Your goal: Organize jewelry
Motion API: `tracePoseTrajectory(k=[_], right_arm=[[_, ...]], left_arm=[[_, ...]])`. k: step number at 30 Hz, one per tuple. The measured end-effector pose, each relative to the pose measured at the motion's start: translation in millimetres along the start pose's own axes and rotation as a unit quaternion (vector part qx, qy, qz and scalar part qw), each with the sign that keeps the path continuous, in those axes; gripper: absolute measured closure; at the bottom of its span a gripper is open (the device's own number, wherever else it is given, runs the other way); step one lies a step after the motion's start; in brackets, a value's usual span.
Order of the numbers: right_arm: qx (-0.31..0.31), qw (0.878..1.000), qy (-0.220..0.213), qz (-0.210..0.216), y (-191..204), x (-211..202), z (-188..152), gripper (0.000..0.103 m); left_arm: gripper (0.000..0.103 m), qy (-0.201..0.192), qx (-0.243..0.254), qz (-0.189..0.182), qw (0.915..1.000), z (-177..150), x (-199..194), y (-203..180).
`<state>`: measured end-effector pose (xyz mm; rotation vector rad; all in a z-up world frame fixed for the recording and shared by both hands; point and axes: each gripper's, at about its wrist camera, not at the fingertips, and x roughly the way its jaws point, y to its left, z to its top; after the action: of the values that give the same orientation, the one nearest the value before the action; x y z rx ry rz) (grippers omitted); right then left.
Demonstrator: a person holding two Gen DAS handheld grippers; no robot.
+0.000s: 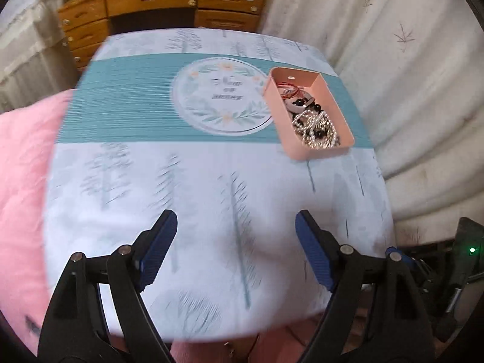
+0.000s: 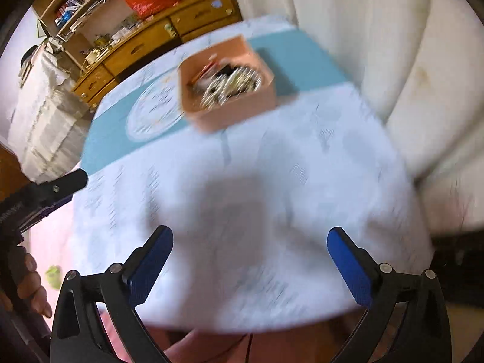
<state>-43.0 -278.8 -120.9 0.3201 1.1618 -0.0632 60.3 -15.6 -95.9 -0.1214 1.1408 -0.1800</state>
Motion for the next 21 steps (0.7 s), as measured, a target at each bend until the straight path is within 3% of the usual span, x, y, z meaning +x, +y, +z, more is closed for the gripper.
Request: tracePoseTrajectory(k=[4,7,9,13,16,19,21], right_arm=[[-0.025,0.998,0.046,0.018,23.1,-19.7,-11.5,0.0],[-0.047,0.997,0.048,0.03,34.6,-48.1,-5.4,0.0],[-0.073,0.996,0.037,0.045,40.6,-64.8,3.1,0.0],[-0.087,0.993,0.016,0.073,47.1,-94.0,21.9,0.0],[-0.112,0.992,-0.03,0.056,51.6,-118.0,33.1,0.0],[-0.13,0.989,-0.045,0.045,51.5,-128.3,33.7,0.0],[-0.14,0.989,-0.048,0.032,51.6,-128.2,30.9,0.0]], left_arm=[[0.024,-0.024,0.015,0.048,0.9984,-16.9,-52.1,-5.5],[0.024,0.026,0.0,0.052,0.9983,-17.9,-61.2,-13.2],[0.023,0.033,-0.024,0.039,0.9984,-18.4,-68.3,-14.3],[0.019,-0.018,-0.034,0.069,0.9969,-11.8,-84.7,-28.4],[0.002,-0.066,-0.02,0.07,0.9952,-5.4,-100.4,-42.6],[0.0,-0.103,-0.033,0.068,0.9918,-2.8,-110.1,-50.4],[0.0,-0.109,-0.03,0.07,0.9912,-3.0,-110.4,-57.3]])
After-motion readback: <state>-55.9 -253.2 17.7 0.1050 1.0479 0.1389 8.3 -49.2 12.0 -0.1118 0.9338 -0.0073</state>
